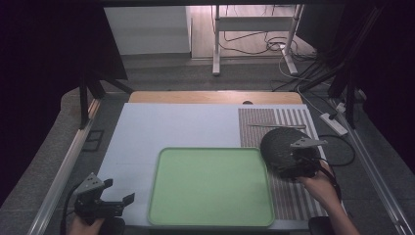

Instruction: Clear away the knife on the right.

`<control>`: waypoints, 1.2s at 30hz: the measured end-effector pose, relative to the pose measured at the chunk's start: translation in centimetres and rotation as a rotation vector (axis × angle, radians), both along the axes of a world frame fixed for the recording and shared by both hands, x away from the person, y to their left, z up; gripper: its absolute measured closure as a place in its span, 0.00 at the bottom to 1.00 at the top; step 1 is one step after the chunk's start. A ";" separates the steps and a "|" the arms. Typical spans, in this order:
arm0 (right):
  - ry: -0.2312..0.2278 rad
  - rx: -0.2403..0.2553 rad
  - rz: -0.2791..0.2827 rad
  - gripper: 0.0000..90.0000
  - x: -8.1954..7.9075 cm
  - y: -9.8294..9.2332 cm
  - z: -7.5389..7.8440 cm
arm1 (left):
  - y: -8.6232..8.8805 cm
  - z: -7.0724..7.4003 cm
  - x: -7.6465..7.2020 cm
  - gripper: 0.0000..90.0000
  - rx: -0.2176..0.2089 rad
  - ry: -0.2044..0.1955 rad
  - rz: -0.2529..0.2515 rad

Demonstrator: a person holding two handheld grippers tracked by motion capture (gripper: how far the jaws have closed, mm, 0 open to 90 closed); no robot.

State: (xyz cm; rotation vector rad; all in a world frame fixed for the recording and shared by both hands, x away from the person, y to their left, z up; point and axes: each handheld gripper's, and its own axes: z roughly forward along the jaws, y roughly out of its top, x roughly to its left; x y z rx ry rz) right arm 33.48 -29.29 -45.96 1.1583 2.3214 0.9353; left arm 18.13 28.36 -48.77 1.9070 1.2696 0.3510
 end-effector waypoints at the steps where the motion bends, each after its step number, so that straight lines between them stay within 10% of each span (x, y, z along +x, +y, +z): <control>1: 0.003 -0.011 0.003 0.01 0.4 0.1 0.0 | 0.0 0.0 0.0 0.01 0.000 0.000 0.000; 36: 0.084 -0.102 -0.039 0.01 9.7 2.5 -1.1 | 0.0 0.0 0.1 0.01 -0.004 0.002 -0.008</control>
